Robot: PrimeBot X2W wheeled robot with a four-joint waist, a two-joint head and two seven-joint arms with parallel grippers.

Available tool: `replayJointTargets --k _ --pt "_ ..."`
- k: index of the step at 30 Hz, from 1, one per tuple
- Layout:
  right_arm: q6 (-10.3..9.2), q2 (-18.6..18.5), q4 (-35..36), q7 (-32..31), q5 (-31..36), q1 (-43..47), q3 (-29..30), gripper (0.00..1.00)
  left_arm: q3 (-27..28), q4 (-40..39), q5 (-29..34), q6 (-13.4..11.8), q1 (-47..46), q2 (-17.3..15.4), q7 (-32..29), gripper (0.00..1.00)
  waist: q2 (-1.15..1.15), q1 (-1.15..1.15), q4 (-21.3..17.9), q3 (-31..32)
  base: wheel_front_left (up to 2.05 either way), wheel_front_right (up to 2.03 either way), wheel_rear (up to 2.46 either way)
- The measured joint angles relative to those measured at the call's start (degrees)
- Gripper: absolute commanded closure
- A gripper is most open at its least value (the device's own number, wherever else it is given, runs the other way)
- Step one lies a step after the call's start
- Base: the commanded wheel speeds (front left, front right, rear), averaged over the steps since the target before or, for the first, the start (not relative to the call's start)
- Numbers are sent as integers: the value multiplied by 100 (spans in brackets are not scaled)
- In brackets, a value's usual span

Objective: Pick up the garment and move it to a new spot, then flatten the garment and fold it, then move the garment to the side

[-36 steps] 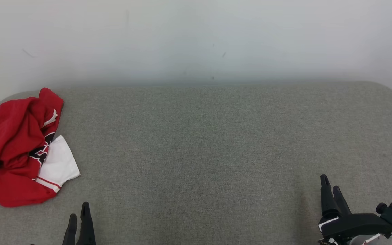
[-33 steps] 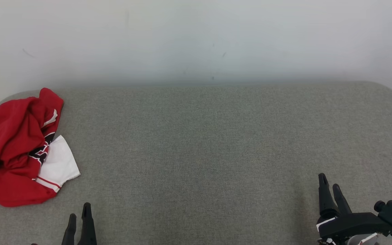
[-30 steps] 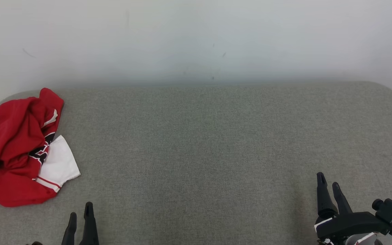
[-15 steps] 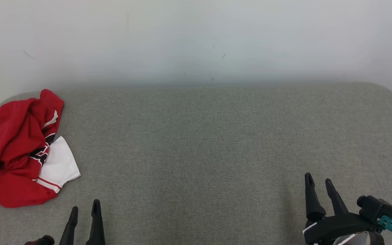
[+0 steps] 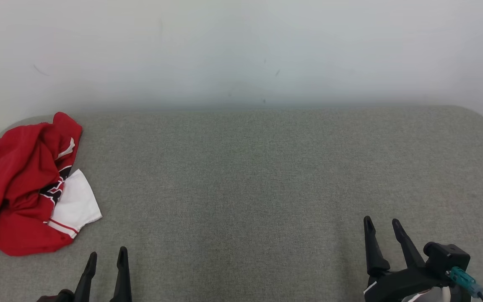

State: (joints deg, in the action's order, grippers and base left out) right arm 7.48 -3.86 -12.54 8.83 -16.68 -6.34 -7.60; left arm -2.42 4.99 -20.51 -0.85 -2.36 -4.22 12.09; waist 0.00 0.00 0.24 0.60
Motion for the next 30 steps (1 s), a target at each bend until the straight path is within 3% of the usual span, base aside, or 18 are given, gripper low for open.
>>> replayJointTargets --k 30 --pt "0 -12 -1 512 766 100 -193 0 324 -115 1174 86 116 48 231 0 0 0 -77 3 0 0 0"
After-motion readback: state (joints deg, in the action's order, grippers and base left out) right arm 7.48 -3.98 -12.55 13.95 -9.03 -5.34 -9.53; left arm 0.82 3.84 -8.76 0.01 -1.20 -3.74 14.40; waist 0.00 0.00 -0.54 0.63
